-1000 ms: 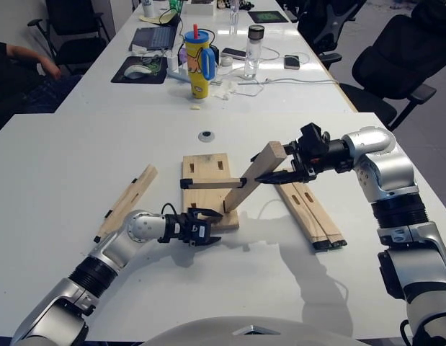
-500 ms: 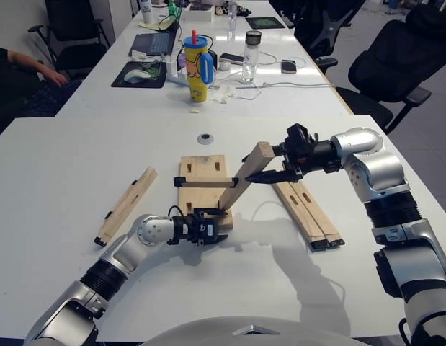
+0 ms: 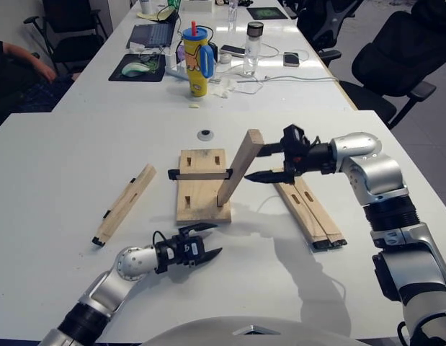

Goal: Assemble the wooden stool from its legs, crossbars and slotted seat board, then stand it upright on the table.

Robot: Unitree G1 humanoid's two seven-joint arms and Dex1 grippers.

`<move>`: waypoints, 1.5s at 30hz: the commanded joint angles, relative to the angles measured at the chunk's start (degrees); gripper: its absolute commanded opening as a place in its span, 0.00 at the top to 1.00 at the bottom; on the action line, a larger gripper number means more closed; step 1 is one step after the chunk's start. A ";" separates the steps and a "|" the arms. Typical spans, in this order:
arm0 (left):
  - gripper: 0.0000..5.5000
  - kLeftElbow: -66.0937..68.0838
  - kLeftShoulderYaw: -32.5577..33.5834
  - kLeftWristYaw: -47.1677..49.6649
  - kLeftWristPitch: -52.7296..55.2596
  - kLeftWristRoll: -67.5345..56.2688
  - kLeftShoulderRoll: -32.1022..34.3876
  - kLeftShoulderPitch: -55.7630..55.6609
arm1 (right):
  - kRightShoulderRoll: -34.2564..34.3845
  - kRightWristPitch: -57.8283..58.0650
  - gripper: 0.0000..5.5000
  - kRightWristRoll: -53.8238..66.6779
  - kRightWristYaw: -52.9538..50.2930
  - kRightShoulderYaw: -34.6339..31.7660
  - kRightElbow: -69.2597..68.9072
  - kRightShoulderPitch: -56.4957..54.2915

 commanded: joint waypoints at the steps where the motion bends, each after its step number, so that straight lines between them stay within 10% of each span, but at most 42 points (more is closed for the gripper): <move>1: 0.45 -1.14 4.14 4.40 -0.75 0.80 -0.20 3.49 | -1.88 2.76 0.31 2.00 -2.52 -3.91 -5.26 2.65; 14: 0.45 1.97 10.42 8.41 3.79 1.56 -2.14 1.35 | -2.14 10.21 0.35 11.26 -12.59 -14.92 -17.88 20.67; 25: 0.45 9.17 3.04 4.29 16.47 7.15 -2.22 0.09 | 11.40 17.48 0.66 42.61 -43.22 -30.99 -19.97 -4.34; 30: 0.45 10.15 1.13 4.28 17.77 7.58 -3.08 -1.29 | 20.66 12.09 0.68 39.46 -57.67 -27.18 -20.54 -10.27; 36: 0.45 10.26 -0.27 4.70 19.27 7.49 -4.54 -2.69 | 25.27 23.29 0.68 16.16 -69.84 4.02 -9.33 20.01; 45: 0.45 11.30 -1.30 6.31 21.62 8.20 -8.23 -3.37 | 27.86 13.32 0.68 16.68 -64.87 -6.72 -17.24 4.83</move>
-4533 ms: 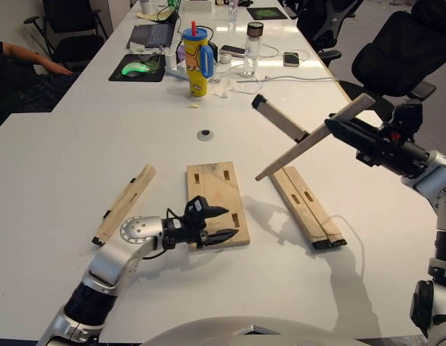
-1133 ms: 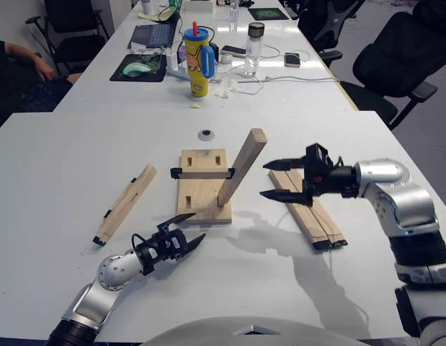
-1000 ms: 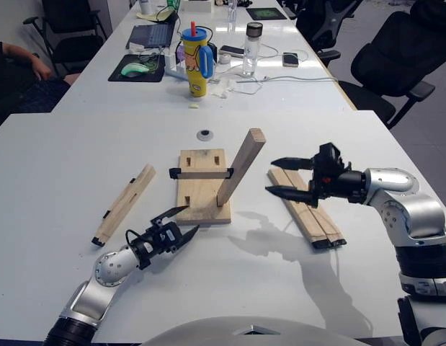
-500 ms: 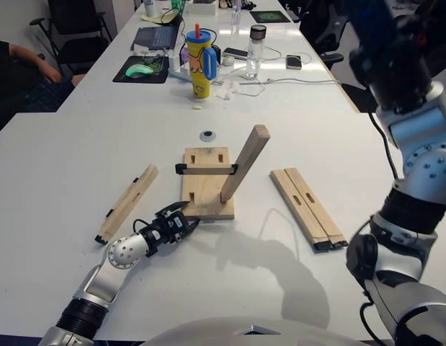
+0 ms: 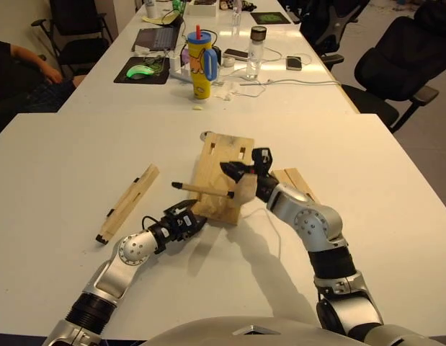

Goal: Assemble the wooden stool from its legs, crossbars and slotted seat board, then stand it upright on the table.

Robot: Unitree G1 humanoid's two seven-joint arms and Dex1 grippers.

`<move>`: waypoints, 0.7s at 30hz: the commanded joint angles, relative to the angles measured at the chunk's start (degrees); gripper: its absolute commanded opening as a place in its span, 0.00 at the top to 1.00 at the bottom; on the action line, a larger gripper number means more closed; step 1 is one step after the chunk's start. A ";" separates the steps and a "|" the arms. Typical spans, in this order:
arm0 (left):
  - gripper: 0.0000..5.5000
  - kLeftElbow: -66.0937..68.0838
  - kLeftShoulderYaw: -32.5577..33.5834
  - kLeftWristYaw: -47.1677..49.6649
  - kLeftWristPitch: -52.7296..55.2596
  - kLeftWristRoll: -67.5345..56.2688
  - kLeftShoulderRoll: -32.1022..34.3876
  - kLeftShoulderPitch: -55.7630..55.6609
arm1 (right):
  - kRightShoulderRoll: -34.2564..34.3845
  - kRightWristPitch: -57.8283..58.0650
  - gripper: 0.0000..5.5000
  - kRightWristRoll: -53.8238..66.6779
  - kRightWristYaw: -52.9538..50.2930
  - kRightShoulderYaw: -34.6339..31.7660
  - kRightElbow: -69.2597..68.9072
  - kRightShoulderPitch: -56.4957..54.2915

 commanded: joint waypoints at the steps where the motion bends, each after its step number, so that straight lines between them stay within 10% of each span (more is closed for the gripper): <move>1: 0.45 6.84 -4.56 -1.03 8.26 3.30 -2.53 2.82 | -0.08 -4.05 0.68 -1.69 2.17 -3.47 -2.58 -10.42; 14: 0.45 2.43 -6.47 0.66 18.27 5.66 -3.11 4.24 | -4.99 -9.01 0.68 2.69 8.05 -12.89 -12.84 -14.78; 21: 0.45 1.99 -6.90 1.11 21.86 5.95 -2.67 4.80 | -4.38 0.22 0.68 7.49 -0.01 -7.55 -23.50 -4.48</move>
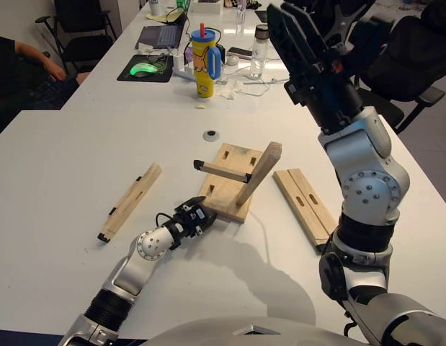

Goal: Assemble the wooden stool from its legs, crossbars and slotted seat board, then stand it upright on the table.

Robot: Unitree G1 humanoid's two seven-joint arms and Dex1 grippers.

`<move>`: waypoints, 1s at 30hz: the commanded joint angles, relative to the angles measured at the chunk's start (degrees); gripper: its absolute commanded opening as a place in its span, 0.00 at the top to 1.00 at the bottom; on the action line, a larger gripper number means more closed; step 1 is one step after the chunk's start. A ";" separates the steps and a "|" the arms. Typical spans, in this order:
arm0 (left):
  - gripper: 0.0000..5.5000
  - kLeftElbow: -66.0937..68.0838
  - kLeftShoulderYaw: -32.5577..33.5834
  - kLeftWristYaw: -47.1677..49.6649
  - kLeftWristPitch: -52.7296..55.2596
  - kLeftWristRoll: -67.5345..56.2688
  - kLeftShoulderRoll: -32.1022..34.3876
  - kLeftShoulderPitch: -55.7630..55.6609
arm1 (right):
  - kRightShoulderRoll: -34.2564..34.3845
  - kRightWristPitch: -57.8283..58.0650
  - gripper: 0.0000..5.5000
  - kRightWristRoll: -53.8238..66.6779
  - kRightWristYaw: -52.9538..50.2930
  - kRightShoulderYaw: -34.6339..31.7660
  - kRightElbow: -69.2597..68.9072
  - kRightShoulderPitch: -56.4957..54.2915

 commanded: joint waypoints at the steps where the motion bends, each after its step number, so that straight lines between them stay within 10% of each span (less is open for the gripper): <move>1: 0.45 5.86 -4.17 -1.81 10.85 4.17 1.30 6.28 | -1.50 9.48 0.68 -5.22 -7.16 7.85 -0.10 12.50; 8: 0.45 6.27 -4.86 -2.36 11.88 3.68 1.39 5.88 | -1.55 5.70 0.68 -8.73 -4.47 9.36 0.74 13.85; 14: 0.45 6.93 -4.84 -1.91 12.17 3.45 0.88 5.79 | -3.42 -1.28 0.68 8.66 -9.41 -13.03 6.82 0.73; 18: 0.45 6.20 -4.92 -1.86 13.48 3.46 0.48 5.99 | -24.75 3.16 0.68 -18.77 -1.76 3.89 15.11 15.26; 23: 0.45 4.53 -4.10 -2.36 15.09 3.24 1.44 6.51 | -38.31 11.75 0.68 -17.24 17.39 14.63 4.03 28.11; 30: 0.45 2.74 -4.12 -3.70 17.58 2.52 1.72 5.16 | -32.44 20.98 0.68 -2.99 25.24 15.33 -2.61 31.74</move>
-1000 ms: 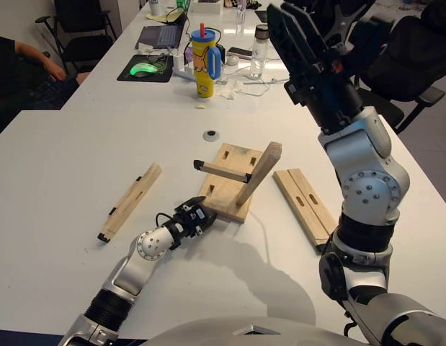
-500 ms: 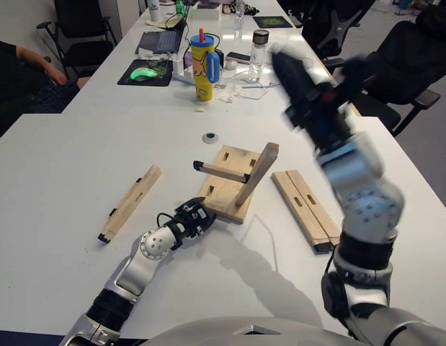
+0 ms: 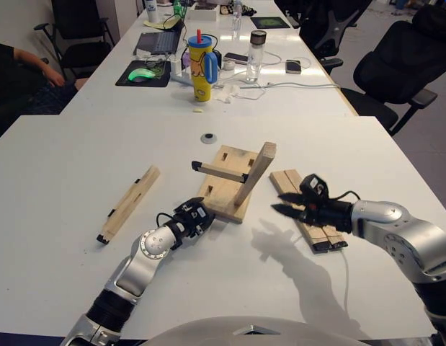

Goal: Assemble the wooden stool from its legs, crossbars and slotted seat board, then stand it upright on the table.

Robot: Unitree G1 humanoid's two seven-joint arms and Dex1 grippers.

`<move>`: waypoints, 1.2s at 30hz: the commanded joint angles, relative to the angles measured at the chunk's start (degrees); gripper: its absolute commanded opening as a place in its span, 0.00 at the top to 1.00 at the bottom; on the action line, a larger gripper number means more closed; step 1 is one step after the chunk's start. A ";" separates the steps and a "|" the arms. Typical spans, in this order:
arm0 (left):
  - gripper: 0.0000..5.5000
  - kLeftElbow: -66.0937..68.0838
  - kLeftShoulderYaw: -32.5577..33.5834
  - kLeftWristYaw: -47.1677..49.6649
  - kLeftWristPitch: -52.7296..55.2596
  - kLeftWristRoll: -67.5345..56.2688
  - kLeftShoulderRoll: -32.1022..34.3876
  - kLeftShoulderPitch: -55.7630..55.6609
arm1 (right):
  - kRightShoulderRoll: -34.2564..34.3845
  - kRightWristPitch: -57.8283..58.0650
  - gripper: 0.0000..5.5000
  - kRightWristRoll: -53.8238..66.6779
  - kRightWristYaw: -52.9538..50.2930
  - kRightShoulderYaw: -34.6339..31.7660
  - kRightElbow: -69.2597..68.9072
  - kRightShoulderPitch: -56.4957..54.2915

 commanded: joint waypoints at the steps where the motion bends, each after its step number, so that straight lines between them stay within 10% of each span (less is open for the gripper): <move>1: 0.45 5.41 -3.32 -4.44 10.03 1.47 2.15 5.11 | 8.77 5.98 0.68 9.48 0.38 1.73 -0.66 0.57; 8: 0.45 2.81 -3.49 -6.15 12.66 0.25 1.86 3.41 | 22.81 7.93 0.68 6.53 -5.33 9.19 8.88 0.63; 36: 0.45 -1.29 -6.00 -5.91 16.21 0.04 0.80 2.42 | 29.13 -12.64 0.68 -16.18 -13.49 3.88 11.48 3.98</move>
